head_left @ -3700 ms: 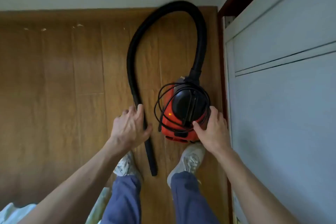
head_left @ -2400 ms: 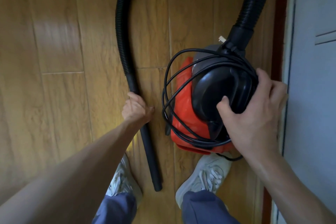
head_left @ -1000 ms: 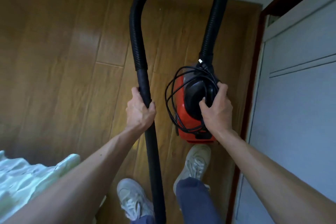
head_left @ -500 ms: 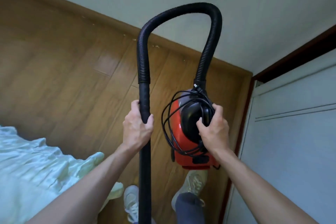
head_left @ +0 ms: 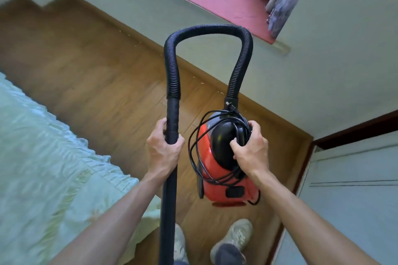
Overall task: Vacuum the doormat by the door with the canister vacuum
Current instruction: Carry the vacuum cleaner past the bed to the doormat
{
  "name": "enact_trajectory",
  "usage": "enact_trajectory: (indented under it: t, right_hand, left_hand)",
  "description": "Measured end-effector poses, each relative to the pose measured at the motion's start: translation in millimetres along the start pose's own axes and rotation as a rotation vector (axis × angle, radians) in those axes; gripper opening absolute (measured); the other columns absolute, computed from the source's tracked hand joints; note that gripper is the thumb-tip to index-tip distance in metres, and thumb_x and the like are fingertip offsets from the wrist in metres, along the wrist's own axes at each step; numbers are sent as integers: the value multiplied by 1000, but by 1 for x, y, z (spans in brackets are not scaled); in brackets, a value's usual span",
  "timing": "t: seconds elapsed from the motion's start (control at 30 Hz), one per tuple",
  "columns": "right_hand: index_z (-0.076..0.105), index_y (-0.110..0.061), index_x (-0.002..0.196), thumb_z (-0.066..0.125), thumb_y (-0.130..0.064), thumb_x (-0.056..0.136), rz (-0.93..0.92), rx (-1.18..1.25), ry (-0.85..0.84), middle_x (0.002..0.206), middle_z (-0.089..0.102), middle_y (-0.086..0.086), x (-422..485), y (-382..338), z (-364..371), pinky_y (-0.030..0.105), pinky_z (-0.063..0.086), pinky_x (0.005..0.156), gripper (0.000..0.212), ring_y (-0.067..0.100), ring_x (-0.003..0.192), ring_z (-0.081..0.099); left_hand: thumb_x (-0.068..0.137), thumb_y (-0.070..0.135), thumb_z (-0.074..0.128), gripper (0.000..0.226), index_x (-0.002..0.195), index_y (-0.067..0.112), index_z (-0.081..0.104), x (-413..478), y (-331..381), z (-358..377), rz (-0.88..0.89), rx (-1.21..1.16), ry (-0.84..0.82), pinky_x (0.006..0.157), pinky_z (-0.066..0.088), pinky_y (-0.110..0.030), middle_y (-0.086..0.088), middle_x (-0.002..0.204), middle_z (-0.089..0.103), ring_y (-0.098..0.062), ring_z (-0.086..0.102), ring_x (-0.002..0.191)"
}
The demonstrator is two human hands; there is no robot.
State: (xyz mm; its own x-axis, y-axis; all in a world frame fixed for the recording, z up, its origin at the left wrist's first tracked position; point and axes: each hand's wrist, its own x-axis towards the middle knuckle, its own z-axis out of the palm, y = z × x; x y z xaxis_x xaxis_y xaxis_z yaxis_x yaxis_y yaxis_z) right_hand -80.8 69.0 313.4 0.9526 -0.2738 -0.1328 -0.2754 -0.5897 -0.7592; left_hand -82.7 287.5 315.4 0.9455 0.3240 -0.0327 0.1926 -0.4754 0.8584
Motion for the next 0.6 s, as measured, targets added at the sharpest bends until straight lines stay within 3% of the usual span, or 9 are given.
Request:
enact_trajectory:
  t: [0.07, 0.2, 0.3, 0.37, 0.43, 0.6]
  right_hand:
    - [49, -28, 114, 68, -18, 77, -44, 9, 12, 85, 68, -7, -4, -35, -5, 41, 60, 72, 42, 19, 73, 69]
    - [55, -20, 116, 70, -11, 77, -135, 2, 49, 88, 67, -9, -14, -104, -15, 29, 56, 81, 43, 14, 83, 66]
    - [56, -18, 119, 71, -10, 77, -177, 20, 59, 87, 64, -10, -20, -150, -22, 22, 51, 80, 46, 13, 82, 64]
    - [57, -17, 121, 73, -8, 77, -214, 43, 52, 86, 61, -14, -25, -179, -27, 17, 49, 80, 47, 9, 81, 61]
    - [57, -16, 121, 74, -7, 76, -260, 63, 42, 89, 62, -13, -28, -205, -32, 19, 51, 83, 49, 9, 83, 62]
    - [57, -14, 126, 77, -7, 75, -357, 113, 13, 98, 65, -12, -32, -262, -39, 28, 56, 90, 55, 8, 90, 66]
  left_hand:
    - [82, 15, 73, 42, 117, 26, 55, 4, 14, -26, -12, -28, 19, 63, 52, -20, 1, 86, 66, -9, 61, 75]
    - [84, 13, 73, 45, 124, 22, 54, 16, 47, -77, -37, -82, 69, 56, 46, -8, 0, 92, 64, -6, 60, 75]
    - [82, 13, 75, 46, 123, 20, 55, 25, 72, -113, -44, -110, 146, 58, 46, -10, -1, 92, 64, -11, 61, 76]
    - [81, 12, 76, 45, 120, 22, 56, 31, 85, -135, -41, -133, 194, 62, 52, -19, 2, 89, 63, -15, 63, 77]
    - [80, 12, 77, 45, 118, 22, 56, 35, 97, -157, -19, -147, 239, 64, 55, -25, 3, 88, 63, -12, 63, 76]
    - [80, 12, 78, 46, 121, 17, 58, 41, 122, -210, 32, -90, 355, 62, 46, -13, 3, 88, 65, -5, 60, 70]
